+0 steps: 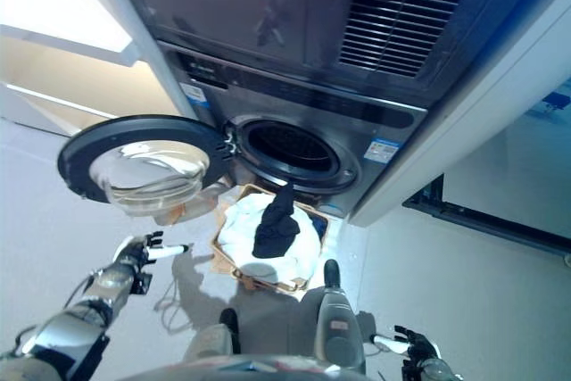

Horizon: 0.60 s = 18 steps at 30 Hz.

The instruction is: Put the clothes in the basket into the washing machine.

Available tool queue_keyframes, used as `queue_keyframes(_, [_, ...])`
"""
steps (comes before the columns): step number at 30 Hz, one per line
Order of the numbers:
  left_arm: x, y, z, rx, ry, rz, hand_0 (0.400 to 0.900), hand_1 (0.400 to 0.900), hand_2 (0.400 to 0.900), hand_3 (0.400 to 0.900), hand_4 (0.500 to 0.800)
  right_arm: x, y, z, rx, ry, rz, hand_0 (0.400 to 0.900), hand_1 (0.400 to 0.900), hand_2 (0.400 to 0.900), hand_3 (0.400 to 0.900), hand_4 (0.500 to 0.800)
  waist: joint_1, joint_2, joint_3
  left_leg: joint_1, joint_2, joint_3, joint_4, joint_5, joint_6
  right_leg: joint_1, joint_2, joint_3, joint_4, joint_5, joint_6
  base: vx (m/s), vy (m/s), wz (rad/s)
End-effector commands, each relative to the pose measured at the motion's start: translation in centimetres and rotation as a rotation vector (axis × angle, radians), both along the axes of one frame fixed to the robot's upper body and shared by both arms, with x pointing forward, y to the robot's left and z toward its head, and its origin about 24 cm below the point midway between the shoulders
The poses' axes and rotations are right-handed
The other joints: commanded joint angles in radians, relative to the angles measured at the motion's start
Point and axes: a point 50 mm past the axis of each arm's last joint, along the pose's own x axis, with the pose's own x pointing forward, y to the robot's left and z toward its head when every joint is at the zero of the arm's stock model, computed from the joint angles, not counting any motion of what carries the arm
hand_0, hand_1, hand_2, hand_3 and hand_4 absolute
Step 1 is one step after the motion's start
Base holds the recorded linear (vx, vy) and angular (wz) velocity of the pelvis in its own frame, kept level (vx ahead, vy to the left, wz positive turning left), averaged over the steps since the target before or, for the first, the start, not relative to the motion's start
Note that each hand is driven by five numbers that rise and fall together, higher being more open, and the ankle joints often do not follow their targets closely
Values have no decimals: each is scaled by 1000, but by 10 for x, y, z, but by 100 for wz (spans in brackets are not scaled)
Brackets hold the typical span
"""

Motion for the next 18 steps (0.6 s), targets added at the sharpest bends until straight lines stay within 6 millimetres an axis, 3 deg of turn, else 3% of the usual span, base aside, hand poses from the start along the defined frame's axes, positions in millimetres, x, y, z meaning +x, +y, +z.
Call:
queue_keyframes(1, [63, 33, 100, 148, -329, 42, 900, 900, 900, 900, 800, -6, -35, 17, -123, -43, -51, 900, 900, 900, 900, 800, -91, -33, 105, -11, -21, 68, -18, 16, 39, -35, -72, 32, -18, 34, 70, -29, -483, 101])
queue_keyframes(3, [77, 38, 132, 190, -430, 52, 900, 900, 900, 900, 800, -2, -36, 20, -131, -78, -54, 900, 900, 900, 900, 800, -120, -21, 122, -33, 16, 123, -40, 44, 32, -77, -60, 18, -1, 21, 65, -29, -220, 30])
queue_keyframes(4, [140, -34, 212, 182, -673, -96, 900, 900, 900, 900, 800, 7, -40, 24, -148, -93, -40, 900, 900, 900, 900, 800, -143, -12, 127, -54, 26, 135, -32, 43, 30, -110, -46, 24, 13, 15, 62, -48, -183, 25])
queue_keyframes(5, [136, -44, 220, 138, -778, -164, 900, 900, 900, 900, 800, 9, -45, 28, -160, -133, -93, 900, 900, 900, 900, 800, -112, 7, 146, -93, 15, 114, -9, 41, 34, -127, -48, 16, 23, 12, 56, -68, -187, 49])
queue_keyframes(7, [119, -62, 228, 114, -941, -260, 900, 900, 900, 900, 800, -12, -39, 19, -137, -108, -192, 900, 900, 900, 900, 800, -76, 41, 176, -152, 3, 70, 33, 37, 40, -159, -51, -2, 46, -1, 47, -62, -209, 72])
queue_keyframes(10, [125, -77, 217, 165, -914, -253, 900, 900, 900, 900, 800, -15, -26, 11, -86, -109, -232, 900, 900, 900, 900, 800, -84, 32, 212, -215, 6, 51, 107, 11, 43, -227, -32, 13, 112, -28, 34, -40, -103, 3])
queue_keyframes(12, [133, -87, 240, 187, -959, -274, 900, 900, 900, 900, 800, -16, -26, 11, -78, -102, -233, 900, 900, 900, 900, 800, -84, 40, 220, -255, 12, 46, 159, -15, 50, -278, -17, 24, 153, -41, 29, 22, -8, -30])
queue_keyframes(14, [143, -79, 263, 234, -948, -241, 900, 900, 900, 900, 800, -12, -30, 14, -83, -116, -227, 900, 900, 900, 900, 800, -89, 51, 236, -276, 31, 45, 209, -55, 47, -308, 2, 30, 202, -69, 30, 55, 15, -35])
queue_keyframes(18, [145, -41, 264, 251, -861, -86, 900, 900, 900, 900, 800, -5, -33, 17, -101, -142, -211, 900, 900, 900, 900, 800, -112, 35, 246, -350, 64, 55, 303, -101, 49, -398, 37, 45, 268, -85, 25, -17, -3, -41])
